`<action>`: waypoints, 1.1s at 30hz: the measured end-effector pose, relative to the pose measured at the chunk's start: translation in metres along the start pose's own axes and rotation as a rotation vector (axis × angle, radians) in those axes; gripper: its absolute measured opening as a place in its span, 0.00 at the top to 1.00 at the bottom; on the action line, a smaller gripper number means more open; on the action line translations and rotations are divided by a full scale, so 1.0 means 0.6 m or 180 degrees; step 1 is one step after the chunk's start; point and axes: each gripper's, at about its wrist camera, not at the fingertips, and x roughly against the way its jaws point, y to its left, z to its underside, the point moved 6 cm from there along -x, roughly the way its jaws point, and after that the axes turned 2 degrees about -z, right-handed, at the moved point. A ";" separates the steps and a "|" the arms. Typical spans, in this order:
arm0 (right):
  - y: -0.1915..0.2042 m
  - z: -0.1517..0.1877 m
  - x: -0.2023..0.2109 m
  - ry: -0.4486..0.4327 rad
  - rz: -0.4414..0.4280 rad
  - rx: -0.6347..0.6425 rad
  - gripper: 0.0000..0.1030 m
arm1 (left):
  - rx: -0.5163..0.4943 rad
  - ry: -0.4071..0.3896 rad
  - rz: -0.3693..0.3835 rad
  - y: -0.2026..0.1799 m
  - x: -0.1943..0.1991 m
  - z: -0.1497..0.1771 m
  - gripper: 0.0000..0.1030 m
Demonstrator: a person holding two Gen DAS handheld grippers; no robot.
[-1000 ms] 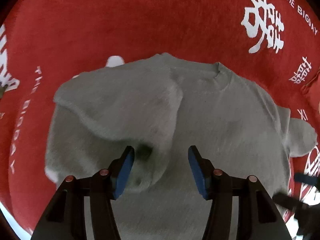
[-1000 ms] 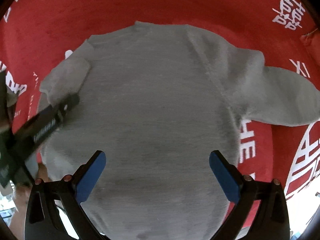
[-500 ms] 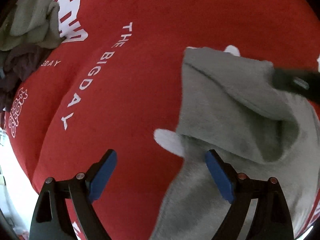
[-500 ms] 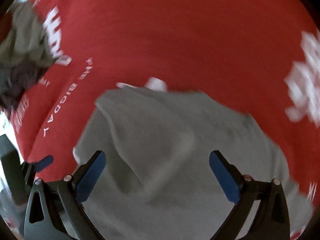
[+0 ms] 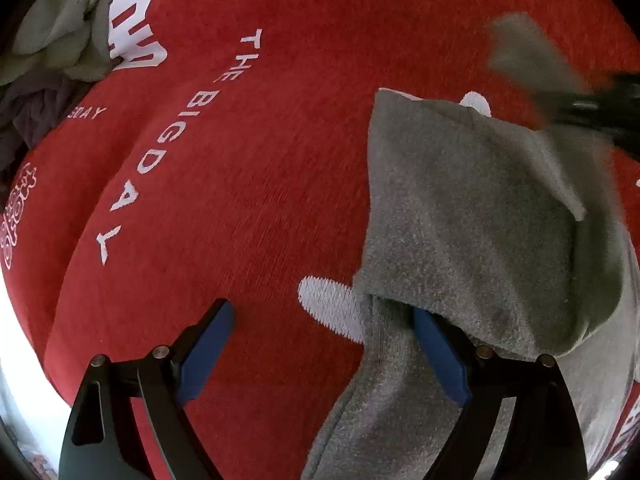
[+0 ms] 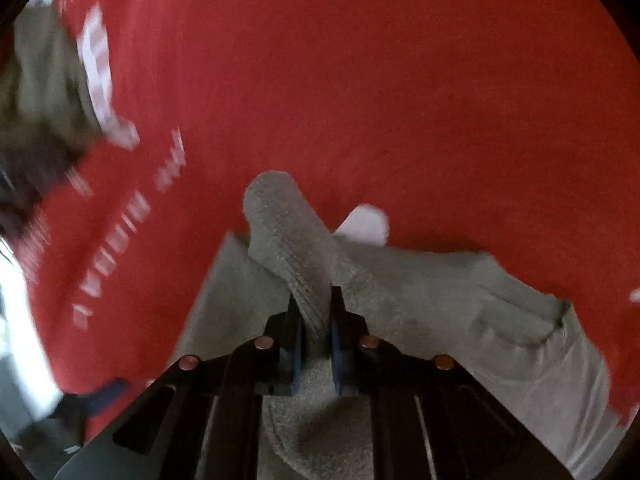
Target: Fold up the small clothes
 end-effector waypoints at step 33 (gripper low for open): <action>-0.358 0.143 0.192 -0.0703 -0.0997 -0.1883 0.93 | -0.0275 -0.0082 -0.0565 -0.049 -0.012 -0.094 0.11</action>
